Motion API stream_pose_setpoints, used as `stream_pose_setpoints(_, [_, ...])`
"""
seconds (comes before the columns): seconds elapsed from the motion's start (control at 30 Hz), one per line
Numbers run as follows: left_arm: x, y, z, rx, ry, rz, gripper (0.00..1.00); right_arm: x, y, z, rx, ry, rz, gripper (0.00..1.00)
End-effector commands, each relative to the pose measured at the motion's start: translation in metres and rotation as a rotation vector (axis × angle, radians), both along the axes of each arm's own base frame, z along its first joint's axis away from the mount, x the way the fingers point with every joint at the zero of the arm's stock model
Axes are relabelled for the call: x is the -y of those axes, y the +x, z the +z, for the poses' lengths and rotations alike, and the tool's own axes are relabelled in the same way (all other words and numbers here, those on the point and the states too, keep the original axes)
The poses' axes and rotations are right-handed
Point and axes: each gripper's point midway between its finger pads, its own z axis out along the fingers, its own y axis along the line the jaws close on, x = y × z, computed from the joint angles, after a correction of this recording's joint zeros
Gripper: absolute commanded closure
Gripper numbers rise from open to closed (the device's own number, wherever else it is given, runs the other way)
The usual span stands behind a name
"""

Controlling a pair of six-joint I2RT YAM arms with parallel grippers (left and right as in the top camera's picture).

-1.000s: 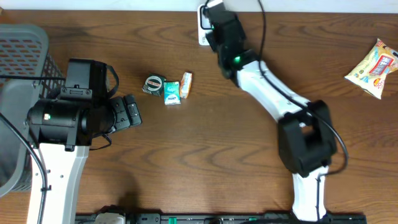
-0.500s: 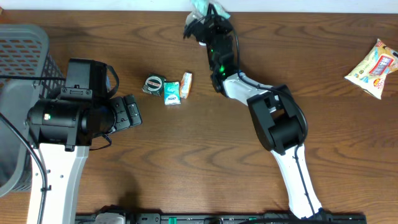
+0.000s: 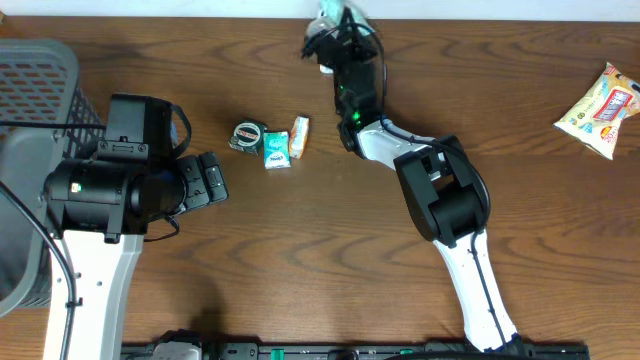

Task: Scan the item barcode
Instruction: 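Carry the green tissue pack from the scanner to the right edge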

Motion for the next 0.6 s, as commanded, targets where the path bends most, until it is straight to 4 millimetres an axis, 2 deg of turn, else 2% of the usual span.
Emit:
stream_pose_setpoints(0.0, [-0.001, 0.0, 0.001, 0.003, 0.002, 0.003, 0.02, 0.033, -0.004, 0.042, 0.08, 0.191, -0.114, 0.99])
stream_pose_setpoints(0.07, [-0.001, 0.0, 0.001, 0.003, 0.002, 0.003, 0.02, 0.054, -0.005, 0.066, 0.113, 0.219, -0.167, 0.99])
stream_pose_setpoints(0.1, [-0.001, 0.0, 0.001, 0.003, 0.002, 0.003, 0.02, 0.076, -0.004, 0.087, 0.127, 0.173, -0.218, 0.99])
stream_pose_setpoints(0.17, [-0.001, 0.0, 0.001, 0.003, 0.002, 0.003, 0.02, 0.099, -0.003, 0.102, 0.123, 0.111, -0.283, 0.99])
stream_pose_setpoints(0.23, [-0.001, 0.0, 0.001, 0.003, 0.002, 0.003, 0.02, 0.144, -0.004, 0.121, 0.109, 0.109, -0.401, 0.99])
stream_pose_setpoints(0.3, [-0.001, 0.0, 0.001, 0.003, 0.002, 0.003, 0.02, 0.188, -0.003, 0.129, 0.048, 0.082, -0.498, 0.99])
stream_pose_setpoints(0.4, [-0.001, 0.0, 0.001, 0.003, 0.002, 0.003, 0.02, 0.252, -0.005, 0.119, -0.104, 0.008, -0.63, 0.99])
stream_pose_setpoints(0.43, [-0.001, 0.0, 0.001, 0.003, 0.002, 0.003, 0.02, 0.291, -0.011, 0.106, -0.206, -0.034, -0.713, 0.99])
stream_pose_setpoints(0.47, [-0.001, 0.0, 0.001, 0.003, 0.002, 0.003, 0.02, 0.304, -0.014, 0.101, -0.237, -0.042, -0.742, 0.99])
stream_pose_setpoints(0.53, [-0.001, 0.0, 0.001, 0.003, 0.002, 0.003, 0.03, 0.364, -0.033, 0.072, -0.378, -0.054, -0.89, 0.99])
stream_pose_setpoints(0.57, [-0.001, 0.0, 0.001, 0.003, 0.002, 0.003, 0.02, 0.404, -0.05, 0.041, -0.518, -0.061, -0.961, 0.99])
